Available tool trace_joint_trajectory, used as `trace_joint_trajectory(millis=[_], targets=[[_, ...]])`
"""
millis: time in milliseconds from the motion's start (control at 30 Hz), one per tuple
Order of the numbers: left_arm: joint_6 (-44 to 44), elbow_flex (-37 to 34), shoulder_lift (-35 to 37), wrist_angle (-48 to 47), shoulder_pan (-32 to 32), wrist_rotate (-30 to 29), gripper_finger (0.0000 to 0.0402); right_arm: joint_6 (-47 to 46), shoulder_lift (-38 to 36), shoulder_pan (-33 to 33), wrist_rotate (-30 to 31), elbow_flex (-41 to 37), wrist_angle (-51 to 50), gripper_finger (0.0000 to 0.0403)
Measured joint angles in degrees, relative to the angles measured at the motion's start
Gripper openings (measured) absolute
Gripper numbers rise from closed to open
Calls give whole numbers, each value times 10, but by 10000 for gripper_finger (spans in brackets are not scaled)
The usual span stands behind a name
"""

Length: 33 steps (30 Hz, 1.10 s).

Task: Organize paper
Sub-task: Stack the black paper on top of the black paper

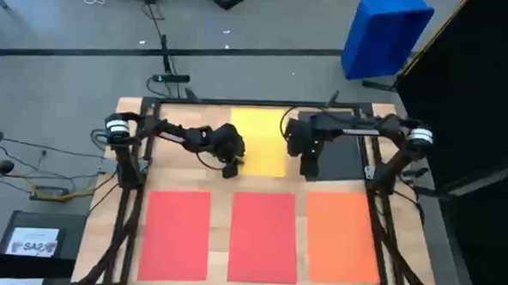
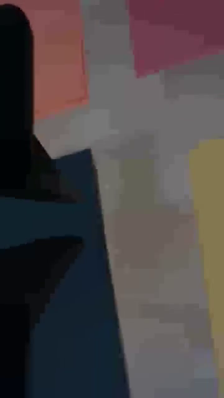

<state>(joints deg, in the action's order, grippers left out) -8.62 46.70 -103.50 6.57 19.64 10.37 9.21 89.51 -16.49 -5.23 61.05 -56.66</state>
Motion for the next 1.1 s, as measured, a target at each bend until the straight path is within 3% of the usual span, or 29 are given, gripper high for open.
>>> trace_joint_trajectory(millis=[200,400,700,867,1100], targets=[[0,0,0,2,0,0,131,-32,-67,72,-6,-109,82,72],[1,0,0,4,0,0,131,-69,-77,112,6,-177,168,72],[3,0,0,12,0,0,131,-77,-43,110,2,-199,185,68],[3,0,0,13,0,0,131,-67,-20,104,-17,-196,189,11],[3,0,0,13,0,0,131,-66,-17,79,-15,-197,192,1]])
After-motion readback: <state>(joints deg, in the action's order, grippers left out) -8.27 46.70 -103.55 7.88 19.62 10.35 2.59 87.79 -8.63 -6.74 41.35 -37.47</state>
